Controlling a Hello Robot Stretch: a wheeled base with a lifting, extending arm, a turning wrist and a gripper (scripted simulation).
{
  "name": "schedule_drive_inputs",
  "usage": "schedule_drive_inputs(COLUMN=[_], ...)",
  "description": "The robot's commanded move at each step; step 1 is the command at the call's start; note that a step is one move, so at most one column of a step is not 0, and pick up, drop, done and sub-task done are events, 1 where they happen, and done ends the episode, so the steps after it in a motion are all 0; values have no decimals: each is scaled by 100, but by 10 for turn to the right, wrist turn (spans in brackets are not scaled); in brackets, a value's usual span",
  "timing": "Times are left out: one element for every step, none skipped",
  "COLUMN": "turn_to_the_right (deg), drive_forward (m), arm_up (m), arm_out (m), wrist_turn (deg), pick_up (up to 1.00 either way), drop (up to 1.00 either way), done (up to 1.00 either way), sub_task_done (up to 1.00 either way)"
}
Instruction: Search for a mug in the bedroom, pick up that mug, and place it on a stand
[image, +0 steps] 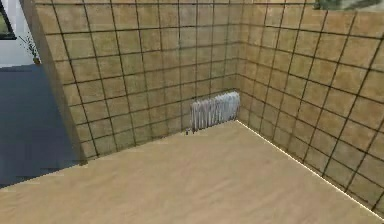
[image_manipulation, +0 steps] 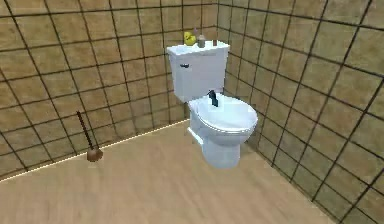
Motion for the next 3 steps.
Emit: schedule_drive_inputs(turn_to_the_right=[-450,-210,-30], drive_forward=[0,0,0], arm_up=[0,0,0], arm_out=[0,0,0], wrist_turn=[0,0,0], pick_up=[0,0,0], drop=[0,0,0], done=[0,0,0], sub_task_done=[0,0,0])
